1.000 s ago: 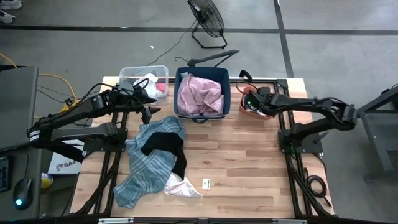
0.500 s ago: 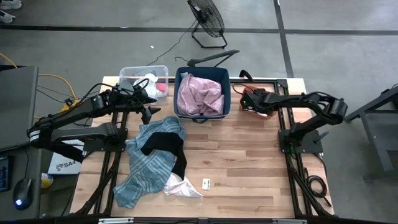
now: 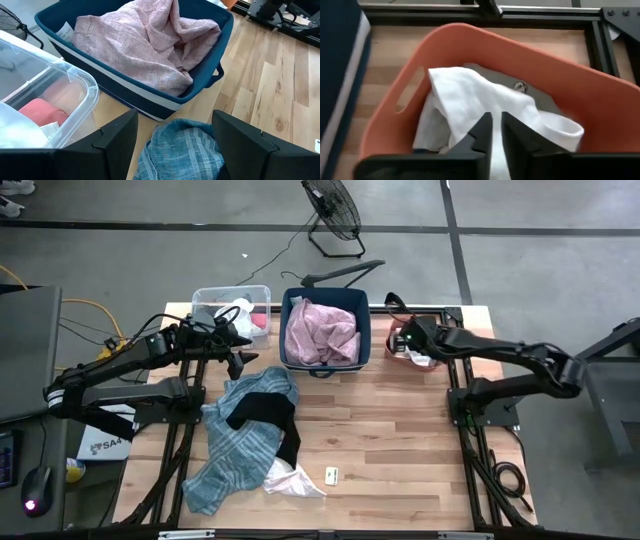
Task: Pick & Place Cloths
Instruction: Put the black sock into the orange bin
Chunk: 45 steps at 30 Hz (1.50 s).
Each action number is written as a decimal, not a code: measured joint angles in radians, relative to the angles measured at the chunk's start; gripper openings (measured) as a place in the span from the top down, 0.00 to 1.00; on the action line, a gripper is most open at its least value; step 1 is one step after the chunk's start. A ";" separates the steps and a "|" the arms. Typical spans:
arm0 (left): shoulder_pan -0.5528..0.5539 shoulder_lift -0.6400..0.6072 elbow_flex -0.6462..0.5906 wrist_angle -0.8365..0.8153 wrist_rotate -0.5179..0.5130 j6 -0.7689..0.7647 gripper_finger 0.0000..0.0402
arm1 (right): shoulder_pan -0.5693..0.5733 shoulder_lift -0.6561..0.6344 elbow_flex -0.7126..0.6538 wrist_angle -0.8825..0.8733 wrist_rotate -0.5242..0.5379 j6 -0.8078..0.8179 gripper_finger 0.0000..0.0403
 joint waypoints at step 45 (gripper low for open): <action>-0.506 0.176 0.000 -0.266 -0.127 -0.308 0.38 | 0.533 -0.118 0.000 -0.008 0.113 -0.044 0.53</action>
